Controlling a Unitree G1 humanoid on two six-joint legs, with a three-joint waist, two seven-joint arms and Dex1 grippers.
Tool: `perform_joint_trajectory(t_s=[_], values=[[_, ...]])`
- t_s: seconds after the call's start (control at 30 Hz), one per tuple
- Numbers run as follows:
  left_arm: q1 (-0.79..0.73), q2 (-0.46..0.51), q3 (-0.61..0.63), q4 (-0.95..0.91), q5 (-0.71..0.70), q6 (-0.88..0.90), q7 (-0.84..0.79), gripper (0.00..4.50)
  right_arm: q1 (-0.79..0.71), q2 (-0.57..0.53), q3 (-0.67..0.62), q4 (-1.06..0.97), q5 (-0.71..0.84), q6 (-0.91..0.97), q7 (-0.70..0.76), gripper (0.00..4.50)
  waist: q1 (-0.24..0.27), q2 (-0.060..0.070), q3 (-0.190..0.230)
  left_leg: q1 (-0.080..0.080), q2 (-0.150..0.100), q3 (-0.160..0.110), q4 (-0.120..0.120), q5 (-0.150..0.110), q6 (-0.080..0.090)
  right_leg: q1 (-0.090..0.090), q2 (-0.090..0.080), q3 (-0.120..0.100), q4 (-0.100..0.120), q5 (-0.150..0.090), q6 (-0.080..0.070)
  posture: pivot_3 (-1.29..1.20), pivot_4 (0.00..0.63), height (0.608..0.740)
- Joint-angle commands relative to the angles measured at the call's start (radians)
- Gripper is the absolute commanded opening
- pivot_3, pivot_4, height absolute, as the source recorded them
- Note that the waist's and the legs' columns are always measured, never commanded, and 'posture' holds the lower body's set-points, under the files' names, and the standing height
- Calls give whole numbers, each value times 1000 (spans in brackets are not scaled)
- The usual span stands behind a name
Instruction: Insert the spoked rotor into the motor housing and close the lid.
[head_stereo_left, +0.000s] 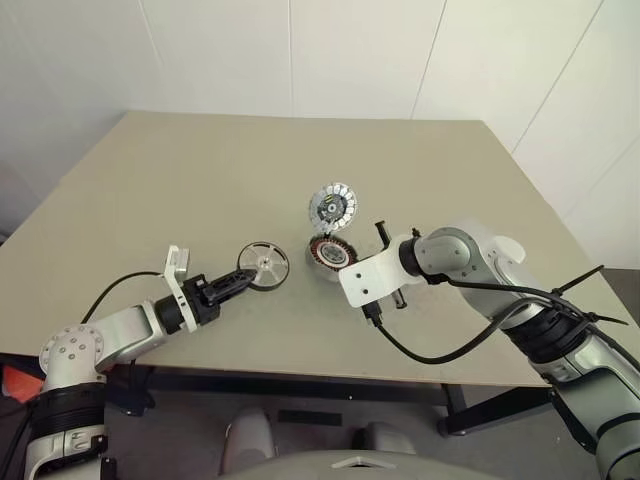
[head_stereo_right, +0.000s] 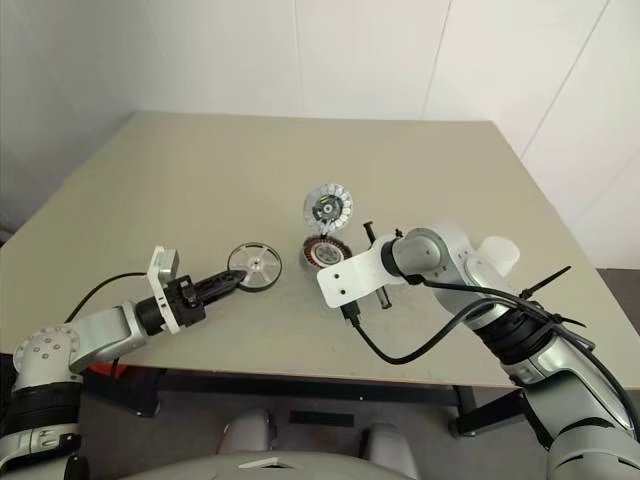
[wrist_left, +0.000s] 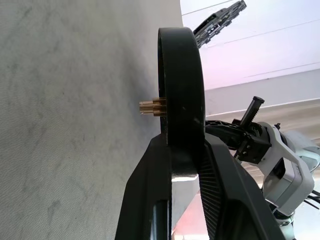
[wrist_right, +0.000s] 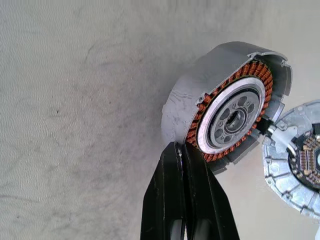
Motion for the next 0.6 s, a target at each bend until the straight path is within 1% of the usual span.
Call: perform_joint_trajectory(t_s=[0.03,0.33,0.53,0.6], values=[[-21,15,12,-5,-4,-9,-21,502,3,-1,-28,-17,2,9,-6,9,0,0,0,0,0,0,0,0,0,0,0,0,0,0,0,0,0,740],[-26,20,17,3,7,-10,-30,502,8,7,-26,6,-15,5,-15,9,-3,0,0,0,0,0,0,0,0,-1,0,0,1,0,0,0,0,740],[-31,22,17,7,17,-12,-38,502,19,0,-25,5,-8,12,4,9,-2,0,0,0,0,0,0,0,0,0,0,0,1,0,0,0,0,740],[-31,22,17,6,19,-13,-38,502,24,-3,-25,3,-6,14,8,422,-2,0,0,0,0,0,0,0,0,0,0,0,1,0,0,0,0,740]])
